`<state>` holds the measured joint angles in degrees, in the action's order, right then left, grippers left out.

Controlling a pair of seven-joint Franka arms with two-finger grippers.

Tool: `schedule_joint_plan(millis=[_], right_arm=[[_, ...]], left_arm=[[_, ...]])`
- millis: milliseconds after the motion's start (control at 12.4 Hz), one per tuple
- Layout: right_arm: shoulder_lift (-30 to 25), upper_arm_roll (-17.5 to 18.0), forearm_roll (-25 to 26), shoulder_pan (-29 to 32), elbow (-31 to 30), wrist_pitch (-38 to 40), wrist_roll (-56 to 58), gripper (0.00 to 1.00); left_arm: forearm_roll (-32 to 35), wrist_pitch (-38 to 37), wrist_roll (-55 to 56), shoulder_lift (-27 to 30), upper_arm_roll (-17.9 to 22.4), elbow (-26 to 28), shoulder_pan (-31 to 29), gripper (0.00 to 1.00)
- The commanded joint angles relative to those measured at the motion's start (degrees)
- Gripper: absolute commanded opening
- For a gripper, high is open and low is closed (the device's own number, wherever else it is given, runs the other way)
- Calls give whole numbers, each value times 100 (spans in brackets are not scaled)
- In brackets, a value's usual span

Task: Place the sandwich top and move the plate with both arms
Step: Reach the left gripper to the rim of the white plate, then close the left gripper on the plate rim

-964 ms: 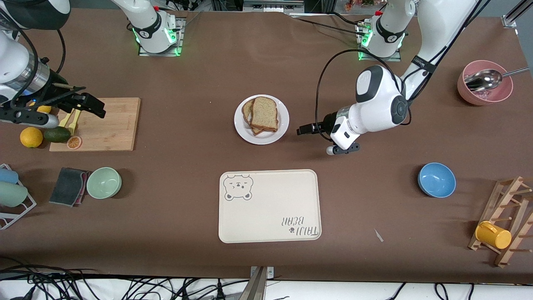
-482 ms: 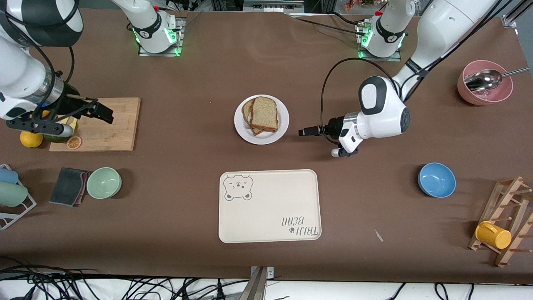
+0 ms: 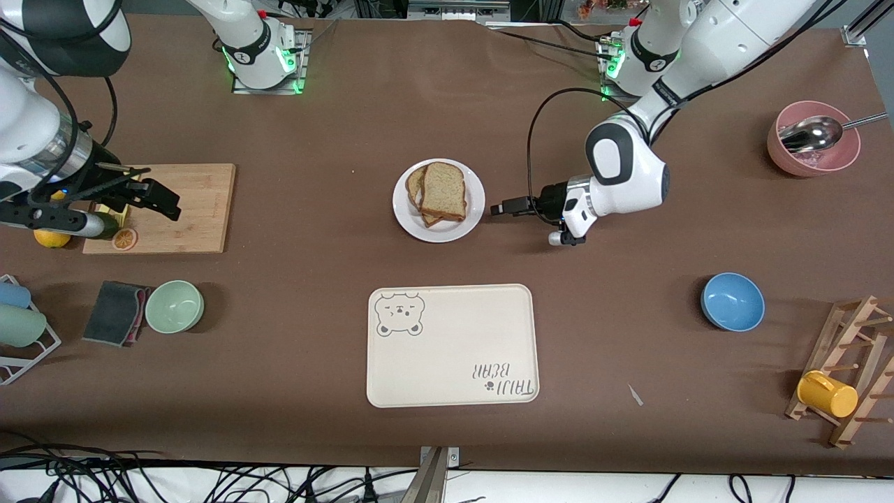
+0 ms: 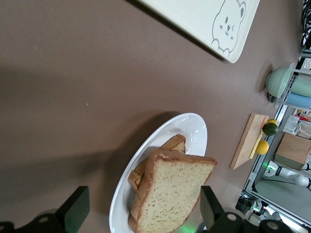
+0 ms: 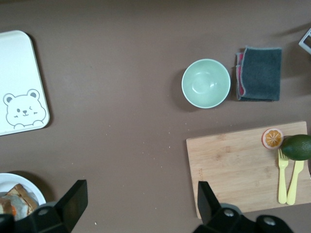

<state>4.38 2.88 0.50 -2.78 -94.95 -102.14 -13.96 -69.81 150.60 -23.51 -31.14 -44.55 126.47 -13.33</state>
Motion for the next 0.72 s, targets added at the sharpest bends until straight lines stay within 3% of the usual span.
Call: schedule_joint_plan(millis=[0,321,482,643], right_arm=[[-174,81,108,33,12,-34,16,100],[-209,108,319,15,20,106,25,100],[-174,125,293,15,21,115,25,100],[-139,134,284,6,21,107,-158,100]], left_arm=[[-925,591,-749,82,-36,158,496,100],[-2920,777,-2759,-136,-27,150,815,100],[-3388,777,-3500,-277,-10,150,788,100],[-3416,777,-3669,-357,16,150,744,100]])
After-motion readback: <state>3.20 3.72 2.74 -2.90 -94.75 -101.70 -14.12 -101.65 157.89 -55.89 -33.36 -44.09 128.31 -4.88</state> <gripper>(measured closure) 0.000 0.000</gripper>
